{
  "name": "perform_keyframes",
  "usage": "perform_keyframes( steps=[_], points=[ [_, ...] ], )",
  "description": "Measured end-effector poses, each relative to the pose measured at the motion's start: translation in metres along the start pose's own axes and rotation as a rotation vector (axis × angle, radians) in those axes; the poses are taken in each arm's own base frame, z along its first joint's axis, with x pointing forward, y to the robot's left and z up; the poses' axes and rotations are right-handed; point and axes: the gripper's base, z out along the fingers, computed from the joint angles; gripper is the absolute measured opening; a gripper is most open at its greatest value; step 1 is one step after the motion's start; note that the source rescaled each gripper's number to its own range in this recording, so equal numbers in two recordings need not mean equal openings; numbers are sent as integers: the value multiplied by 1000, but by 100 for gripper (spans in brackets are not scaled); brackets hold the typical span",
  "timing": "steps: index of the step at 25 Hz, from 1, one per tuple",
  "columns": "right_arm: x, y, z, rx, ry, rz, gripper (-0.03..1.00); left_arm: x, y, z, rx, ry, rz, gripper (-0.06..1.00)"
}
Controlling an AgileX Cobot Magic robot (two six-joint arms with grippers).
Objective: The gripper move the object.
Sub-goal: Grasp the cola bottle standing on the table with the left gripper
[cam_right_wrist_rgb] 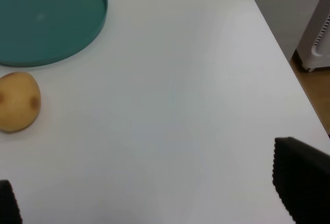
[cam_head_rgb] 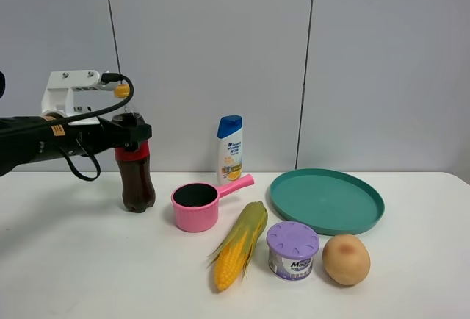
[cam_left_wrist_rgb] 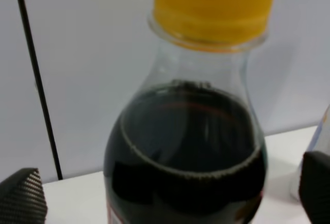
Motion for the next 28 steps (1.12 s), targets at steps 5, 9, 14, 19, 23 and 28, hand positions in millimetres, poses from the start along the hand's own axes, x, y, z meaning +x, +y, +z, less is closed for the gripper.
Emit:
perform_keyframes(
  steps=[5,9,14,19,23,28],
  points=[
    [0,0,0,0,0,0,100,11,2,5,0,29,-1,100],
    [0,0,0,0,0,0,100,17,2,16,17,48,18,100],
    [0,0,0,0,0,0,100,12,3,25,26,30,30,100],
    [0,0,0,0,0,0,100,23,6,35,22,58,28,100],
    [0,0,0,0,0,0,100,30,7,39,19,80,27,79],
    [0,0,0,0,0,0,100,31,7,39,26,81,37,2]
  ],
)
